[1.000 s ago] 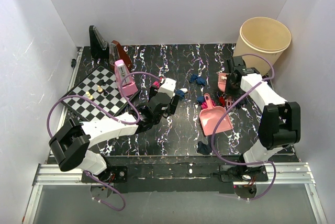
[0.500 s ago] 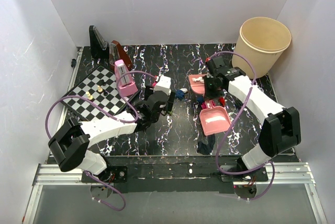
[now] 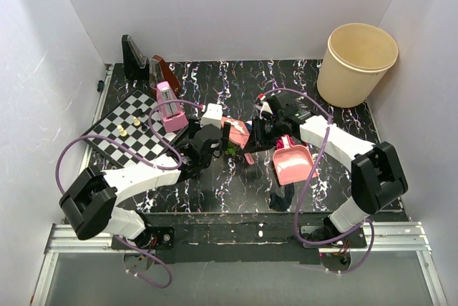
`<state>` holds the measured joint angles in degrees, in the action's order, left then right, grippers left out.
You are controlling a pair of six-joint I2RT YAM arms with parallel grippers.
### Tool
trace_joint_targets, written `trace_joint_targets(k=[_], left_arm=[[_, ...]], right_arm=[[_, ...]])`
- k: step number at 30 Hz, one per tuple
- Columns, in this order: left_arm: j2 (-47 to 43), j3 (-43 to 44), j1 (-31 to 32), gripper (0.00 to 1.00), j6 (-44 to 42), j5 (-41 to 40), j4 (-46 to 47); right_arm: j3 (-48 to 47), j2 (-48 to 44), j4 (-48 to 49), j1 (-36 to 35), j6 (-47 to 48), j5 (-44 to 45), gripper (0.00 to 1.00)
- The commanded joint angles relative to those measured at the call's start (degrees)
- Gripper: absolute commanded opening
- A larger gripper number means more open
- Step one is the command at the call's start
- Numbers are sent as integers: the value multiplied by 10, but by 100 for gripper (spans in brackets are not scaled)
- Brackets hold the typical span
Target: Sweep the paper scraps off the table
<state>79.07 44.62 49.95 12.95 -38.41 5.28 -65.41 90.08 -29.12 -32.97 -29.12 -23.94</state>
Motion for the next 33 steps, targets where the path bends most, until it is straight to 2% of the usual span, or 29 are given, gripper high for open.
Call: trace_joint_targets(k=[1, 5, 7, 10, 13, 18, 23, 30, 31, 33], left_arm=[[-37, -9, 0, 75, 15, 0, 16], [-64, -23, -2, 78, 36, 11, 10], [-80, -12, -6, 82, 73, 8, -38], [-124, 6, -13, 85, 152, 49, -134], [-178, 3, -14, 91, 224, 103, -183], [-220, -25, -16, 91, 299, 160, -176], [-181, -1, -17, 92, 330, 196, -147], [-97, 50, -21, 87, 364, 204, -145], [-92, 51, -21, 84, 368, 207, -136], [-82, 52, -22, 73, 376, 212, -121]], right_arm=[[32, -25, 134, 2, -71, -111, 8], [71, -20, 209, 2, -134, -151, 8], [87, -19, 235, 3, -153, -154, 8], [88, -24, 231, 2, -155, -126, 8], [85, -35, 209, 0, -146, -82, 8], [60, -54, 137, -31, -108, 8, 8], [61, -69, 123, -58, -96, 50, 8], [74, -102, 124, -73, -99, 72, 8], [76, -105, 126, -73, -100, 70, 8], [79, -111, 124, -75, -98, 69, 8]])
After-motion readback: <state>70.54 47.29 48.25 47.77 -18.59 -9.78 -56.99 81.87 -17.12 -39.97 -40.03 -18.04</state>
